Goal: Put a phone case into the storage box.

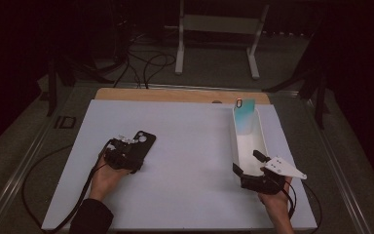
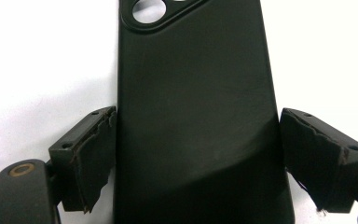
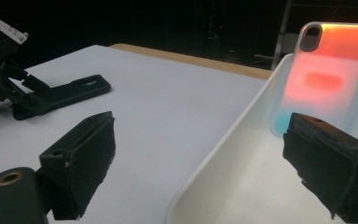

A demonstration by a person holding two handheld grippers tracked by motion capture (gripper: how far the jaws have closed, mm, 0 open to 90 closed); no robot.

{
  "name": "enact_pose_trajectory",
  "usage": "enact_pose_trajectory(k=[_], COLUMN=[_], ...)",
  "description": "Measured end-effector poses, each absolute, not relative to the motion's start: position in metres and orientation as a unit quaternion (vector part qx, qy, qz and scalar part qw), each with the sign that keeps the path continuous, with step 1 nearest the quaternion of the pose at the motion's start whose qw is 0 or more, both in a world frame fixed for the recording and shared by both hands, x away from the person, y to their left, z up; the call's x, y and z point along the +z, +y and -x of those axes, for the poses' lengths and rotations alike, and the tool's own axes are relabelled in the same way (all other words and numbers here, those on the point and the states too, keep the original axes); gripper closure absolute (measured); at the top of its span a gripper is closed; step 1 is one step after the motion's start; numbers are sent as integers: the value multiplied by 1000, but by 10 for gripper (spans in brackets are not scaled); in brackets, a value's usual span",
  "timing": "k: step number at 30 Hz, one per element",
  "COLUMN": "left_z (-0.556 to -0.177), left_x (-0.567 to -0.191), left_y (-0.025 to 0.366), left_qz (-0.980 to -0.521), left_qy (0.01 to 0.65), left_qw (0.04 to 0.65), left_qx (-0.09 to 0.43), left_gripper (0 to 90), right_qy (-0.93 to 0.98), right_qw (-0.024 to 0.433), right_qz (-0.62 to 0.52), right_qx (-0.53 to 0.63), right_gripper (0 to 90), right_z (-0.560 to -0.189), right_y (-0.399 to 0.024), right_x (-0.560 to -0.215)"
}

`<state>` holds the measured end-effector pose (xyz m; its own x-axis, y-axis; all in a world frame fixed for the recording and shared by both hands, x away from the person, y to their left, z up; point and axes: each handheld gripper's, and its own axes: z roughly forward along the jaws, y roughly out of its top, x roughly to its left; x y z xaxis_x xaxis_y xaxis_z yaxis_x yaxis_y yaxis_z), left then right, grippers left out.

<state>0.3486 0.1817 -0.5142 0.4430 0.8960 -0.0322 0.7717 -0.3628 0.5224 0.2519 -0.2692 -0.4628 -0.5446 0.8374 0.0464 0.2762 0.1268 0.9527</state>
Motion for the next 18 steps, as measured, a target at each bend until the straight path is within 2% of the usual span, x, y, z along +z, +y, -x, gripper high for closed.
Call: enact_pose_trajectory(k=[18], left_z=[-338], left_x=[-489], left_y=[184], left_qz=[-795], left_qy=[508], left_qw=[282], left_qx=[173], left_gripper=[156], right_qy=[725], right_qw=[226], right_qz=[-397], right_qx=[516], right_gripper=[87], right_z=[-264], right_y=[-262], right_x=[-449])
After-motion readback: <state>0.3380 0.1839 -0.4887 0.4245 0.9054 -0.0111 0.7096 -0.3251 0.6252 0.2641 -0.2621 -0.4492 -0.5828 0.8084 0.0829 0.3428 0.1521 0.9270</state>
